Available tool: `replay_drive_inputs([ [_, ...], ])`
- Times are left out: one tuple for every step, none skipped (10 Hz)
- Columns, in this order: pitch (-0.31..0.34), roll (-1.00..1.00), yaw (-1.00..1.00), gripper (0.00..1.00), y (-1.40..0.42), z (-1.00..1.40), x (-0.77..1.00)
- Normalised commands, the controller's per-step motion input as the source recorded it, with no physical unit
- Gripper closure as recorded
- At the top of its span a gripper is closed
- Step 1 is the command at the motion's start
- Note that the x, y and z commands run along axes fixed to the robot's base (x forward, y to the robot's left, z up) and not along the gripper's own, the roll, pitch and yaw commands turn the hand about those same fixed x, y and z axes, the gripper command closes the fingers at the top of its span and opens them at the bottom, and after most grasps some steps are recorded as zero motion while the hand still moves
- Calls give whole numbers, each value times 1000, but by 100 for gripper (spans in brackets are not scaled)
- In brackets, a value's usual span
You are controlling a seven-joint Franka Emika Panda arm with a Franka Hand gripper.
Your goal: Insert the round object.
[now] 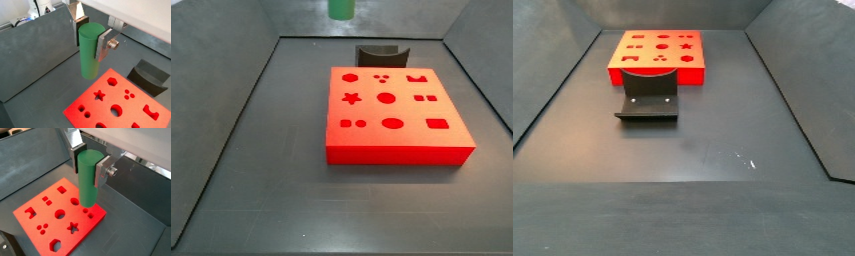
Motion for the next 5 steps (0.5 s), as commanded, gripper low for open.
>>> replay_drive_inputs([
  [0,0,-114,100,0,-123,17],
  [-21,0,0,100,-6,-11,0],
  [0,20,0,100,0,0,751],
  [0,16,0,100,151,0,1000],
  [-10,24,0,100,83,0,1000],
])
